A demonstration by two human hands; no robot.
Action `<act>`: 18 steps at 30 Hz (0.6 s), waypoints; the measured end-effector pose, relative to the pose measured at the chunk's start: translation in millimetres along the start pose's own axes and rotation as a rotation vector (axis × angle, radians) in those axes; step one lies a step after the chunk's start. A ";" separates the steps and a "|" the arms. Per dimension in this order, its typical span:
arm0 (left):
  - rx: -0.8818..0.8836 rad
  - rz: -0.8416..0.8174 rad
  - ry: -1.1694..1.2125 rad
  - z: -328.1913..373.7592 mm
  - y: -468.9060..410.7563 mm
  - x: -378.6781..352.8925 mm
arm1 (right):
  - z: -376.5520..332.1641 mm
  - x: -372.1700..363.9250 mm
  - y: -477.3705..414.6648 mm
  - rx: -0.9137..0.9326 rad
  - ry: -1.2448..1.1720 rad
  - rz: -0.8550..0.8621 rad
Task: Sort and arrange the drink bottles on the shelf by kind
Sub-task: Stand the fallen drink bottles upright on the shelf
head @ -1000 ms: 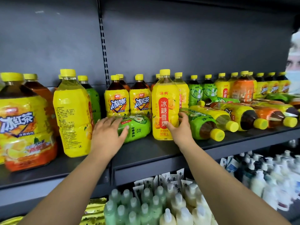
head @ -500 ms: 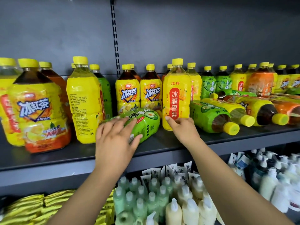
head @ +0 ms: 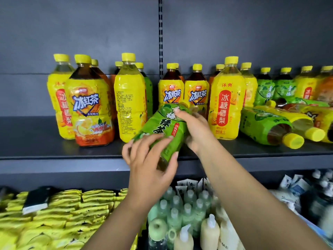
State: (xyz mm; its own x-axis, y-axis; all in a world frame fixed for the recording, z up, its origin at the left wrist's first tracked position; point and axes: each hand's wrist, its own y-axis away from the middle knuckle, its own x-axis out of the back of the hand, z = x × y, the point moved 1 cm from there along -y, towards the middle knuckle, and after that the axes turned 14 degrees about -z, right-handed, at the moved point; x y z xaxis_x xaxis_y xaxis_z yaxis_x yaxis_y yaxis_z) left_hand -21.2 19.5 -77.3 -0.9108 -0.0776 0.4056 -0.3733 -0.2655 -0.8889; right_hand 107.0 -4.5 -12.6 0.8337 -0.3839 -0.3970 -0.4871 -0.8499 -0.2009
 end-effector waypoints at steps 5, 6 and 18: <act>0.360 -0.282 0.189 -7.2 -29.2 7.9 | -33.6 -20.0 -10.8 0.338 0.141 -0.052; 0.404 -0.333 0.236 -9.1 -34.0 2.9 | -36.7 -21.1 -12.5 0.408 0.257 -0.051; 0.502 -0.660 -0.069 -7.4 -50.9 -42.1 | -24.8 2.8 -33.7 0.356 0.529 -0.229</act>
State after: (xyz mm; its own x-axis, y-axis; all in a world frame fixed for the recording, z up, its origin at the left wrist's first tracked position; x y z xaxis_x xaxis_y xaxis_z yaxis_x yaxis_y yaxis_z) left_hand 34.8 43.3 -50.7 -0.5139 0.1900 0.8366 -0.6887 -0.6728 -0.2702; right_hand 132.2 14.1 15.3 0.8971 -0.4101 0.1644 -0.2634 -0.7951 -0.5462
